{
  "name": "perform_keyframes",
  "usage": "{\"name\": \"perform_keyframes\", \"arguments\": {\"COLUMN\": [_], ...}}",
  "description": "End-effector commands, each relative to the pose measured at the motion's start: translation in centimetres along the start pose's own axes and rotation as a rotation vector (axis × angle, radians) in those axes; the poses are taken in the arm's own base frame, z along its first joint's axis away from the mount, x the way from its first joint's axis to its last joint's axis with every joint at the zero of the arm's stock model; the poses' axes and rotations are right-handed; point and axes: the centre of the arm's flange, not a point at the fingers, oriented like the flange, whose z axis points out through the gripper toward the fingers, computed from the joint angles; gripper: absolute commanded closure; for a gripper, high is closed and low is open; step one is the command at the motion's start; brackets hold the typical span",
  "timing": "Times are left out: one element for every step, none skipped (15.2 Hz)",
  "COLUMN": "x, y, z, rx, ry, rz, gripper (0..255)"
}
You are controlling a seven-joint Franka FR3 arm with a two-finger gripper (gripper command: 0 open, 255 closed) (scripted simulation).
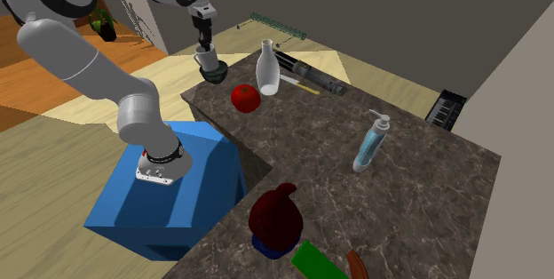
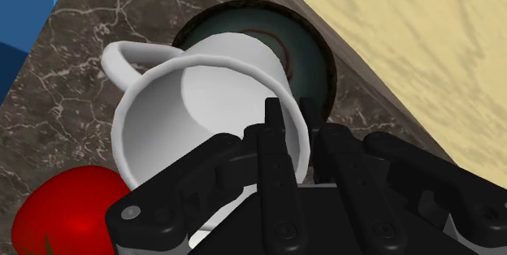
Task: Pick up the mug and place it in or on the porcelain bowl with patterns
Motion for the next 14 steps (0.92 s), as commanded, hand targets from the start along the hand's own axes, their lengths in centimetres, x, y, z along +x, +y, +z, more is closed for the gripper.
{"name": "perform_keyframes", "arguments": {"x": [0.1,0.1,0.1,0.1,0.1,0.1,0.1,0.1,0.1,0.1,0.1,0.1,0.1,0.1], "y": [0.0,0.0,0.0,0.0,0.0,0.0,0.0,0.0,0.0,0.0,0.0,0.0,0.0,0.0], "z": [0.4,0.4,0.4,0.4,0.4,0.4,0.4,0.4,0.4,0.4,0.4,0.4,0.4,-1.0], "rx": [0.001,0.001,0.001,0.001,0.001,0.001,0.001,0.001,0.001,0.001,0.001,0.001,0.001,0.001], "ry": [0.0,0.0,0.0,0.0,0.0,0.0,0.0,0.0,0.0,0.0,0.0,0.0,0.0,0.0], "rz": [0.0,0.0,0.0,0.0,0.0,0.0,0.0,0.0,0.0,0.0,0.0,0.0,0.0,0.0], "gripper": [255,255,255,255,255,255,255,0,0,0,0,0,0,0]}}
